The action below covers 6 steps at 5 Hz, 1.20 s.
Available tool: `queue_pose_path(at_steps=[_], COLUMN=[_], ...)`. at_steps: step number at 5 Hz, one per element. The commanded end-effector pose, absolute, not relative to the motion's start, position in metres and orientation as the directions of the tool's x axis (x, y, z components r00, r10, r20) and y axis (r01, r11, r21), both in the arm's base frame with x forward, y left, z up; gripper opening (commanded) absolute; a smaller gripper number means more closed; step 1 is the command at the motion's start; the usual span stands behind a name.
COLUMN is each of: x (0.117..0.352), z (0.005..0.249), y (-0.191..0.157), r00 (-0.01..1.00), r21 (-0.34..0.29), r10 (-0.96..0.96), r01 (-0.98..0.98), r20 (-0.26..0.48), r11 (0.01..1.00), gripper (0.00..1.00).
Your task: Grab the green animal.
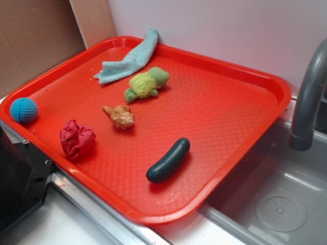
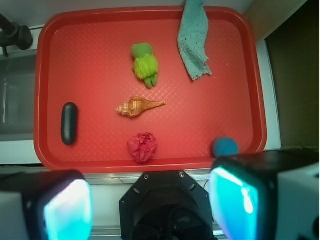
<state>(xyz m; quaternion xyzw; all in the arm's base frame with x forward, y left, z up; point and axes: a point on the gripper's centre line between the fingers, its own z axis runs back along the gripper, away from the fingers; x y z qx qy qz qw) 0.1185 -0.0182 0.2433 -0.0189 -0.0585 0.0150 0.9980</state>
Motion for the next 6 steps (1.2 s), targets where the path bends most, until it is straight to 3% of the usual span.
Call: queue_pose_path(at_steps=[1,2,3,4,5,6], x=[0.118,0.148,0.182,0.215,0.246,0.262], z=[0.243,0.193,0.163,0.136,0.108,0.087], y=[-0.018,-0.019,-0.018,-0.024,-0.022,-0.021], r00=[0.993,0.993,0.987,0.993,0.993,0.996], r21=[-0.039,-0.035,-0.036,-0.029,-0.081,-0.059], r10=[0.032,-0.081,-0.044,-0.083,-0.046,-0.032], r01=[-0.028,0.084,0.050,0.086,0.055,0.037], r20=[0.116,0.090,0.156,0.086,0.112,0.084], r11=[0.999,0.996,0.998,0.996,0.995,0.998], gripper=[1.00,1.00,1.00,1.00,1.00,1.00])
